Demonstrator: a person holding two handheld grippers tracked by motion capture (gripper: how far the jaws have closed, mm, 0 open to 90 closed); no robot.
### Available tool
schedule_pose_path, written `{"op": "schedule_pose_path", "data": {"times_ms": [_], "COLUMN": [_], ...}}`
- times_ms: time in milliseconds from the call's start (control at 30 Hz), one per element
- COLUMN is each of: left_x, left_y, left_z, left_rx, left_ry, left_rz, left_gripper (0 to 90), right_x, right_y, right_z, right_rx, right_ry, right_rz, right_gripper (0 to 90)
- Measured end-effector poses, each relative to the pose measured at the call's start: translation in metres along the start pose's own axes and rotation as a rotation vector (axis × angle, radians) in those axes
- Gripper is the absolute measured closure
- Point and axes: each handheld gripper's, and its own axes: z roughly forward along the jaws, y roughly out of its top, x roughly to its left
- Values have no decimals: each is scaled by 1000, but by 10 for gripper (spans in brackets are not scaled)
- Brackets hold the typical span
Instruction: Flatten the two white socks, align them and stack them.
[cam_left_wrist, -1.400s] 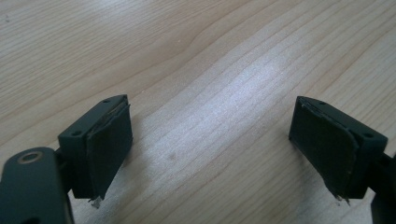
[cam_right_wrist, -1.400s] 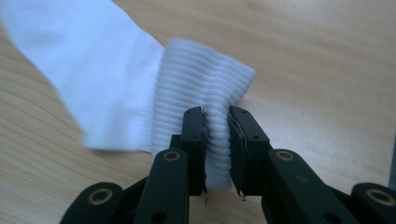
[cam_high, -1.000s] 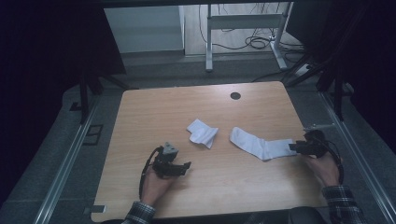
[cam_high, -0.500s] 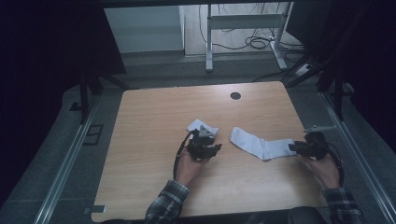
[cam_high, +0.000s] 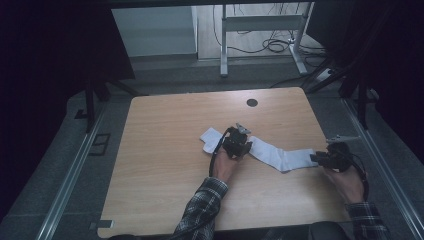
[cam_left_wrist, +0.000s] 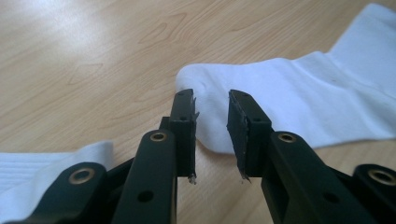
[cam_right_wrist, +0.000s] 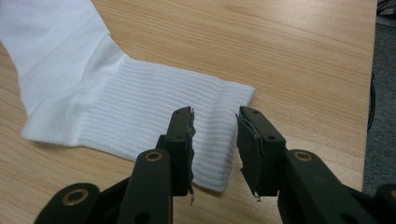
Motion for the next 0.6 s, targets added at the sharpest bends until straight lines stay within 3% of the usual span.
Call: {"op": "schedule_pose_path", "data": {"times_ms": [200,300,367,433,500,600], "left_x": [1,1,2,3,3,2], "left_y": [-6,-11,-13,-13,-13,-14], "left_z": [18,25,25,25,25,25], "left_rx": [28,52,34,32,35,33], "left_ry": [38,53,42,34,12,-28], "left_rz": [-37,-27,-46,-41,-33,-46], "left_gripper": [656,631,633,656,713,859], "right_x": [-3,-5,-5,-4,-4,-2], "right_y": [-2,-6,-8,-10,-10,-9], "right_z": [4,8,10,12,12,12], "right_rx": [-4,5,16,18,12,23], "right_ry": [-21,-25,-20,-17,-4,16], "right_rz": [9,13,15,11,22,42], "right_gripper": [599,578,578,604,702,805]}}
